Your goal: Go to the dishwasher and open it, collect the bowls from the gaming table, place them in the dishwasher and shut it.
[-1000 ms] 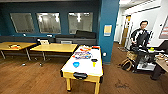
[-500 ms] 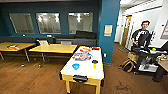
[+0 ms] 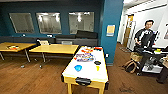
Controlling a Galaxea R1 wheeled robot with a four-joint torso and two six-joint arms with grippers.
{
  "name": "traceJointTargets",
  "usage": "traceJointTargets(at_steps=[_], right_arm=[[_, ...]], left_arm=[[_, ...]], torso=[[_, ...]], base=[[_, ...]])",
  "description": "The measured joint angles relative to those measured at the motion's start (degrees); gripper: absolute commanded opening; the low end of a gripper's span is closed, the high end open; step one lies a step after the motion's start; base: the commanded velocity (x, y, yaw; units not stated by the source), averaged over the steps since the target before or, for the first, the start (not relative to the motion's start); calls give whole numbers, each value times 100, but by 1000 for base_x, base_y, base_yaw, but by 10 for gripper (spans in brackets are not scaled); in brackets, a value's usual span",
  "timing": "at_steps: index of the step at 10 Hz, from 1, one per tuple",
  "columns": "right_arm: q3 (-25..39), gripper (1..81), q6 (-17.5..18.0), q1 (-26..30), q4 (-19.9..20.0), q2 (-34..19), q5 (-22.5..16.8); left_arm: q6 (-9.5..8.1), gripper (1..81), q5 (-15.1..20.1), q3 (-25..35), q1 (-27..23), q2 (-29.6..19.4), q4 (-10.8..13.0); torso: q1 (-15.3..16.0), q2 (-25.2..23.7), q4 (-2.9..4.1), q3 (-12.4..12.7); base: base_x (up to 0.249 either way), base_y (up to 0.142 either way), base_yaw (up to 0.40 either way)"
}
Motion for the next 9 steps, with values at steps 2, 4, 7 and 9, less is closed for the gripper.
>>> traceJointTargets(at_steps=[2,4,7,9], right_arm=[[-2,811,0,1,-2,2,9],[-2,811,0,4,0,2,9],[-2,811,0,12,0,7,9],[-2,811,0,0,-2,5,2]], left_arm=[[0,811,-1,0,-13,1,0],[0,811,-4,0,-6,0,0],[0,811,2,0,0,-2,0],[0,811,5,0,0,15,2]], torso=[[-2,-2,0,2],[-2,0,2,0],[-2,0,0,2],[-3,-2,0,2]], base=[[111,76,0],[111,31,0],[110,0,0],[109,0,0]])
